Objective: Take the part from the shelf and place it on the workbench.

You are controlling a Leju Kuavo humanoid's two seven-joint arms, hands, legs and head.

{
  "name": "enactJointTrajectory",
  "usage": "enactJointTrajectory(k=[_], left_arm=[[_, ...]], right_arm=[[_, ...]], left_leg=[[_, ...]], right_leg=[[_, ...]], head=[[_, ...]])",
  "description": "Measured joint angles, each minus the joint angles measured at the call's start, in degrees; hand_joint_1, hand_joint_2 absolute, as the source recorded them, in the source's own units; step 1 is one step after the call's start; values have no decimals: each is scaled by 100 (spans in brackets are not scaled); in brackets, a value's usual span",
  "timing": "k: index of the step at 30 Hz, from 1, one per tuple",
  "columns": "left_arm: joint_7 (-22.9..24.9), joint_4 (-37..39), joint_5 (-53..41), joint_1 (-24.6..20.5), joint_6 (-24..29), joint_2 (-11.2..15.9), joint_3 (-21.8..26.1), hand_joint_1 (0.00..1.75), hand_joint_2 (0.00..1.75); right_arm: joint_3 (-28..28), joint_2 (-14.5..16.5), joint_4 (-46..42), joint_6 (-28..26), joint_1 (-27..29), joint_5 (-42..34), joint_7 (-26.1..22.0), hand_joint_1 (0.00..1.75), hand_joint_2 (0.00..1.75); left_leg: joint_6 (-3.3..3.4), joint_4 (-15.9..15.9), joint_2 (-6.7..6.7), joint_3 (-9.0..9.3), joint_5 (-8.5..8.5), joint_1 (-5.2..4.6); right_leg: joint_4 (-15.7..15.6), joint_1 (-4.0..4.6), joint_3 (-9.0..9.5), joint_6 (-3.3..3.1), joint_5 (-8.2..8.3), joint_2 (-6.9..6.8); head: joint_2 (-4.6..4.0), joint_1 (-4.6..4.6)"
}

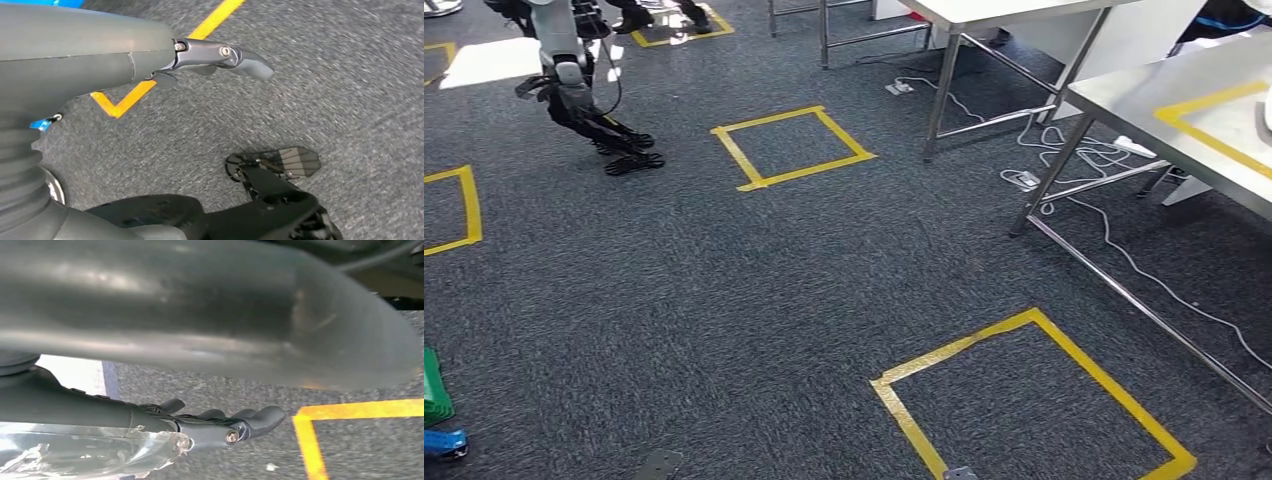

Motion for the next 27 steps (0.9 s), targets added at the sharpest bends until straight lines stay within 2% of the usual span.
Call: enactJointTrajectory(k=[1,3,4,5,7,8,9,11,12,13,14,15,16,18,19,20,22,23,24,25,26,27], left_arm=[[-1,0,-1,2,-2,-1,1,0,175],[-3,0,-7,-4,-4,-7,2,0,175],[-5,0,-10,-8,-5,-9,2,0,175],[-8,1,-14,-7,-5,-10,3,0,175],[-11,4,-15,13,-6,-8,7,0,175],[-11,7,-15,26,-6,-7,10,0,175],[-11,8,-15,29,-5,-7,12,0,175],[-13,9,-15,14,-4,-7,13,0,175],[-13,9,-16,7,-4,-7,13,0,175],[-13,10,-19,10,-4,-8,14,0,175],[-13,10,-23,20,-4,-9,14,0,175],[-12,11,-28,30,-3,-9,15,0,175],[-12,11,-32,37,-1,-8,17,0,175],[-12,11,-43,27,2,-11,19,0,175],[-13,11,-50,16,3,-14,19,0,175],[-13,11,-58,8,3,-17,19,0,175],[-11,12,-72,10,4,-10,21,0,175],[-11,13,-77,19,4,-6,23,0,175],[-11,13,-80,24,5,-2,24,0,175],[-11,13,-83,22,5,-2,24,0,175],[-11,13,-86,17,5,-3,24,0,175],[-11,13,-90,12,5,-3,24,0,175]], right_arm=[[0,0,0,-1,0,1,0,0,0],[0,0,0,-1,-1,2,4,0,0],[0,0,0,-1,-3,3,7,0,0],[0,0,0,-2,-4,3,15,0,0],[-1,1,0,-6,-9,6,26,0,0],[-2,1,0,-8,-11,8,31,0,0],[-2,2,0,-9,-11,12,31,0,0],[-2,2,0,-10,-1,21,35,0,0],[-3,2,0,-10,6,28,39,0,0],[-3,2,0,-8,11,33,44,0,0],[-3,2,0,-5,9,38,48,0,0],[-3,2,0,-1,5,41,49,0,0],[-2,2,0,2,2,42,51,0,0],[-2,2,-1,4,-1,44,51,0,0],[-2,1,-2,4,-1,47,52,0,0],[-2,1,-2,4,-3,50,52,0,0],[-2,0,-2,4,-15,56,52,0,0],[-2,1,-2,4,-21,58,49,0,0],[-2,1,-2,5,-25,63,45,0,0],[-2,2,-2,5,-23,68,40,0,0],[-2,2,-1,6,-16,73,35,0,0],[-2,2,-1,6,-7,76,33,0,0]], left_leg=[[-3,0,-75,6,2,0],[-29,9,-221,1,13,2],[-56,11,-284,-19,25,11],[-94,10,-344,-44,42,25],[-172,-7,-421,-85,75,56],[-199,24,-334,-111,49,52],[-220,151,-192,-181,-46,40],[-256,746,134,-475,-398,17],[-276,1132,198,-662,-578,19],[-292,1427,224,-798,-678,24],[-304,1551,239,-847,-675,31],[-313,1449,258,-779,-565,37],[-318,1154,307,-607,-389,41],[-308,389,595,-167,-93,29],[-275,139,704,-26,-35,20],[-238,14,772,40,-30,9],[-144,-8,650,35,-40,1],[-111,-12,589,32,-33,5],[-73,-16,527,29,-22,12],[-40,-20,466,26,-8,22],[-20,-20,402,18,-1,25],[-5,-19,329,12,3,24]], right_leg=[[-366,-1,157,-26,229,64],[-1126,-17,496,-60,551,344],[-1346,-19,597,-64,612,455],[-1435,-16,635,-67,611,509],[-1477,-3,651,-98,639,407],[-1507,-5,662,-129,663,340],[-1539,-9,672,-157,685,263],[-1571,-7,681,-195,701,84],[-1571,-3,677,-202,697,-11],[-1571,0,675,-207,692,-101],[-1570,0,674,-208,688,-184],[-1570,-1,678,-203,683,-260],[-1569,-3,687,-193,674,-330],[-1549,26,706,-150,635,-446],[-1539,49,715,-124,612,-497],[-1531,74,724,-99,588,-548],[-1533,78,762,-55,553,-648],[-1499,63,764,-24,509,-603],[-1382,43,728,6,419,-491],[-1143,28,624,33,272,-338],[-779,20,459,49,81,-178],[-351,16,255,53,-108,-87]], head=[[0,0],[0,0],[0,0],[0,-2],[0,-5],[0,-10],[0,-25],[0,-47],[0,-56],[0,-54],[0,-55],[0,-56],[0,-56],[0,-69],[0,-62],[0,-54],[0,-29],[0,-23],[0,-17],[0,-8],[0,5],[0,12]])
